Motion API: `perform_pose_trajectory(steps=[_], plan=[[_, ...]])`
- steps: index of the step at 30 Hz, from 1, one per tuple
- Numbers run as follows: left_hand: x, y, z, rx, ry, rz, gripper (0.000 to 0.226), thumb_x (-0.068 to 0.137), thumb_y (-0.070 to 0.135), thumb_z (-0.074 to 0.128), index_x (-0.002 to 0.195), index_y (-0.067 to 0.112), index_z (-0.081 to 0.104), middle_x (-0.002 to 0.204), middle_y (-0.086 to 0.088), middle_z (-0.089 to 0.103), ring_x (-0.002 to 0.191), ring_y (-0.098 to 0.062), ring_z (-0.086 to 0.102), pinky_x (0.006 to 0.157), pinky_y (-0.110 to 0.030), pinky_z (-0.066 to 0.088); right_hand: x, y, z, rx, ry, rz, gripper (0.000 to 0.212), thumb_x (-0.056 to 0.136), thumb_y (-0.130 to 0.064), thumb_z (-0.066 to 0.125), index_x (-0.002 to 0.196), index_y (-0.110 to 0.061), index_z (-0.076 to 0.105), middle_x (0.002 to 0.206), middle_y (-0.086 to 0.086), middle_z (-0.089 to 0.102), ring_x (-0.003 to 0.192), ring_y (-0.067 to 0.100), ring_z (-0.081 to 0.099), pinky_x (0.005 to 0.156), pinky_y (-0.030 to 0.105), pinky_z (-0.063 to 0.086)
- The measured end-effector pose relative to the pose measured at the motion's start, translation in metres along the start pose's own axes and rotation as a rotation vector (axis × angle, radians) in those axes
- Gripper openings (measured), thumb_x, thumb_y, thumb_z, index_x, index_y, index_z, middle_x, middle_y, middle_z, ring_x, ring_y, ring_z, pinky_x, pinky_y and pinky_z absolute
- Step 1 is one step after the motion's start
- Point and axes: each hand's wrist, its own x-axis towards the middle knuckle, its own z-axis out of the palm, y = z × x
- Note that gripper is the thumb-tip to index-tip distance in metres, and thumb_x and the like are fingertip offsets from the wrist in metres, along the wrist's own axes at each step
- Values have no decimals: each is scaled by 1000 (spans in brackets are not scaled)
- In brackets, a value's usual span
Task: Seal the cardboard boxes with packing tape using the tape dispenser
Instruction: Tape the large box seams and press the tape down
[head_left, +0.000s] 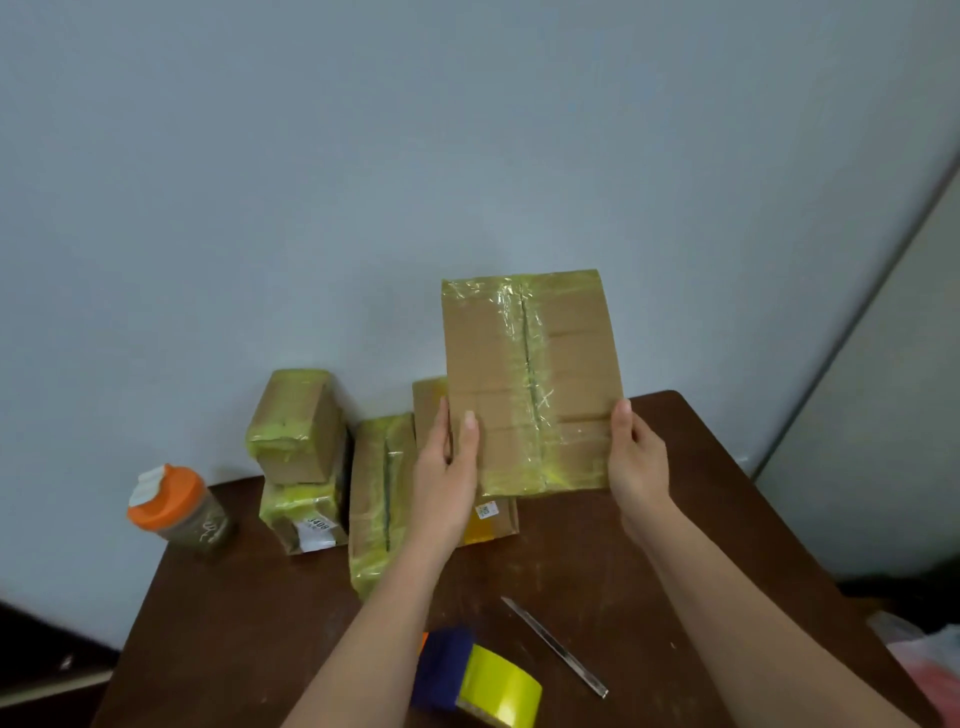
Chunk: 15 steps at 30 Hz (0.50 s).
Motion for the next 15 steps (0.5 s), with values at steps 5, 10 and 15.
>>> perform_pose_trajectory(steps=[5,10,15], plan=[[10,-17,42,14,-21,-51,55,100,38,45,150,22,31,152,9,35,139,-11,34,113,-37,33,29,17,-24,-33,59,47,58,101,-51,33,121,-8,65,85,0,66,76,15,61,72,33,50],[20,-18,69,49,-91,-2,54,99,34,50,148,23,33,134,24,35,124,7,32,100,-8,29,45,39,-41,105,95,252,38,99,-51,41,98,-22,65,87,-1,65,86,22,65,85,51,56],[24,-30,81,73,-193,-30,56,94,37,57,146,28,36,131,30,45,121,11,45,101,-9,37,59,52,-53,89,169,272,37,99,-50,41,98,-18,60,93,-1,61,84,16,60,79,42,55]])
